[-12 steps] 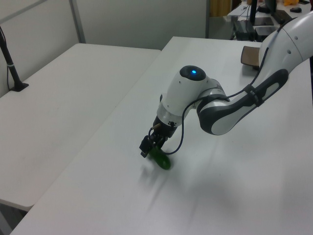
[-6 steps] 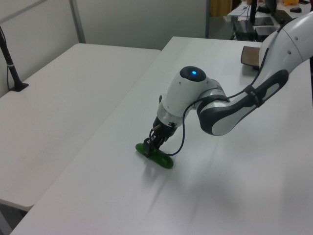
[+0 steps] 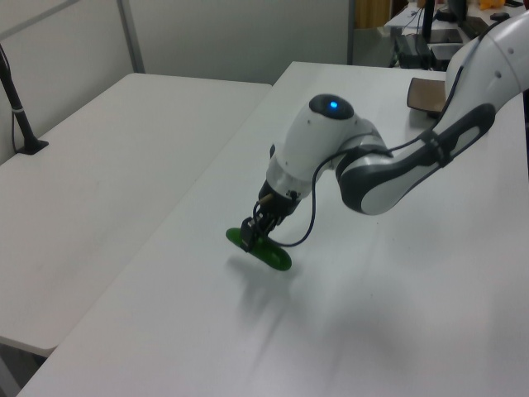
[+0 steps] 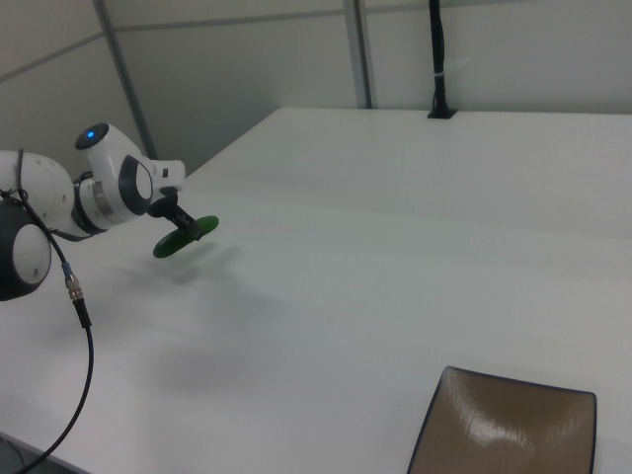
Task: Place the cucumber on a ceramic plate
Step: 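Lift the cucumber and carry it toward the brown ceramic plate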
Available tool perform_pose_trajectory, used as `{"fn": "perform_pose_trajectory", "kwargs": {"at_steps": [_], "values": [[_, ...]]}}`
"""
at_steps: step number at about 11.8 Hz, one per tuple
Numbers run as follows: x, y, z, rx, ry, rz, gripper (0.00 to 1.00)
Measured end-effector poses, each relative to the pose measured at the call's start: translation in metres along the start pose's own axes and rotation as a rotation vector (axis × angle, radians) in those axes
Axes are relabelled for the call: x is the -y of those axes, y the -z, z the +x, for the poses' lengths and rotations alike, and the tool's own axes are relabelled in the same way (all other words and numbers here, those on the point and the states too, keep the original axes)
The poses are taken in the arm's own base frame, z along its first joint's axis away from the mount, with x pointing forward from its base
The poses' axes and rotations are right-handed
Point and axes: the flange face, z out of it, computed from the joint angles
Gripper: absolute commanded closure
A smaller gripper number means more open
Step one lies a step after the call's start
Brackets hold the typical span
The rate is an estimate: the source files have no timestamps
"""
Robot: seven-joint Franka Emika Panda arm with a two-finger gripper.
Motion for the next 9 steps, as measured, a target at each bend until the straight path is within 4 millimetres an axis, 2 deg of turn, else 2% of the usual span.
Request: {"fn": "perform_pose_trajectory", "kwargs": {"at_steps": [3,6,7,9], "values": [[-0.017,0.051,0.020,0.022,-0.010,-0.049,0.97],[-0.051,0.123,0.046,0.138,0.050,-0.057,0.96],[-0.069,0.144,0.054,0.191,0.108,-0.051,0.96],[-0.122,0.186,0.079,0.269,0.230,-0.028,0.95]]}}
